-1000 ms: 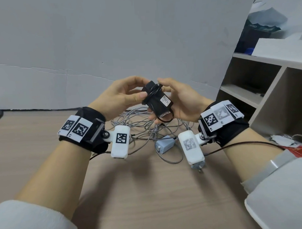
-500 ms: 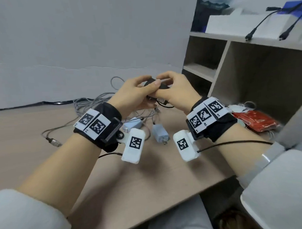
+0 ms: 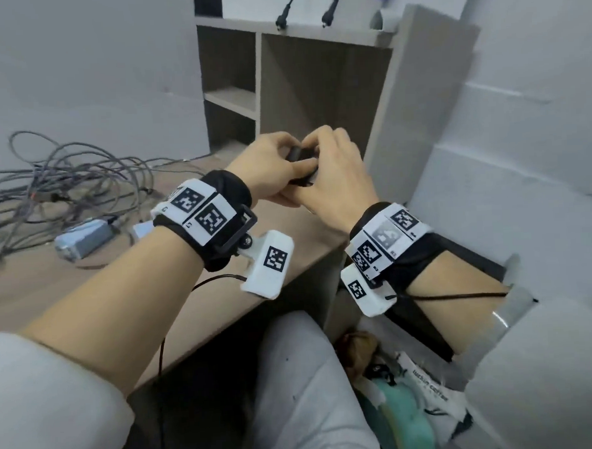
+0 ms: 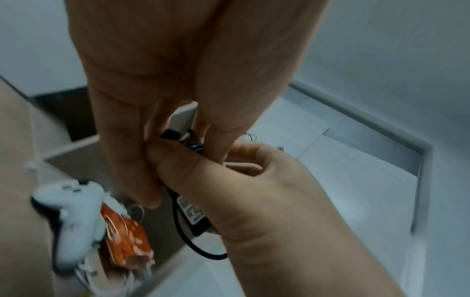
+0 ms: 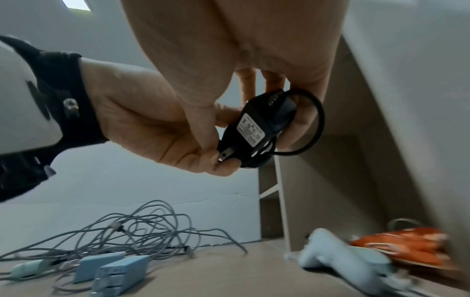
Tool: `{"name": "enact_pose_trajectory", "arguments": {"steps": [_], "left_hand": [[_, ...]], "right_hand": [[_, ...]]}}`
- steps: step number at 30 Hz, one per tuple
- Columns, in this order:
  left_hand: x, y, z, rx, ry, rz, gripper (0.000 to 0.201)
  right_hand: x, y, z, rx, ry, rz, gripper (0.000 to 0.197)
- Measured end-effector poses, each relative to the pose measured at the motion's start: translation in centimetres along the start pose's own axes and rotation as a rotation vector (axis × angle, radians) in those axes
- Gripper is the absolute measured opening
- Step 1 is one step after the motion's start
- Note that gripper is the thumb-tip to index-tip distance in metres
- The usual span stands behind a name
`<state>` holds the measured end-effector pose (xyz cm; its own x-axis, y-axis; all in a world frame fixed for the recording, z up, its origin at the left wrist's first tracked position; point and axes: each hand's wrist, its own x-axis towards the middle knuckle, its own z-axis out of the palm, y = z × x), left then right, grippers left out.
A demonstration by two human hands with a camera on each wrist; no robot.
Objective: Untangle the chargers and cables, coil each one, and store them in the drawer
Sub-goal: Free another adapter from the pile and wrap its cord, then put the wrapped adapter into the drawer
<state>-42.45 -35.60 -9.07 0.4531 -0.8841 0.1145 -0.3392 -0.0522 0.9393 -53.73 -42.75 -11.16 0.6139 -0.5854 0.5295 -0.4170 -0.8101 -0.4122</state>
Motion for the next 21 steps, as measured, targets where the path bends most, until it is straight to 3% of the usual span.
{"name": "enact_pose_trajectory", "arguments": {"steps": [7, 10, 12, 15, 16, 18, 21], "left_hand": [[3.8, 1.7, 9.7, -0.019, -0.173, 0.126, 0.031], [5.4, 2.1, 13.7, -0.016, -0.258, 0.156, 0.036], [6.5, 2.0, 16.6, 0.035, -0.384, 0.167, 0.036], [8.3, 1.0, 21.3, 0.163, -0.585, 0.172, 0.034], [8.9, 0.6, 22.8, 0.199, -0.65, 0.165, 0.033], [9.8, -0.6, 25.5, 0.267, -0.781, 0.147, 0.033], [10.9, -2.6, 29.1, 0.403, -0.891, 0.125, 0.037]], "right_hand": [[-3.0, 9.9, -8.3, 0.246, 0.046, 0.201, 0.055], [-3.6, 16.7, -12.0, 0.344, 0.204, 0.471, 0.031], [-4.7, 22.1, -13.1, 0.279, 0.225, 0.707, 0.024], [-7.8, 28.8, -12.8, 0.05, 0.046, 1.017, 0.049], [-9.0, 30.2, -12.4, 0.025, -0.028, 1.093, 0.048], [-10.9, 31.9, -11.4, 0.101, -0.147, 1.19, 0.038], [-12.2, 33.7, -10.1, 0.239, -0.204, 1.235, 0.045]]}}
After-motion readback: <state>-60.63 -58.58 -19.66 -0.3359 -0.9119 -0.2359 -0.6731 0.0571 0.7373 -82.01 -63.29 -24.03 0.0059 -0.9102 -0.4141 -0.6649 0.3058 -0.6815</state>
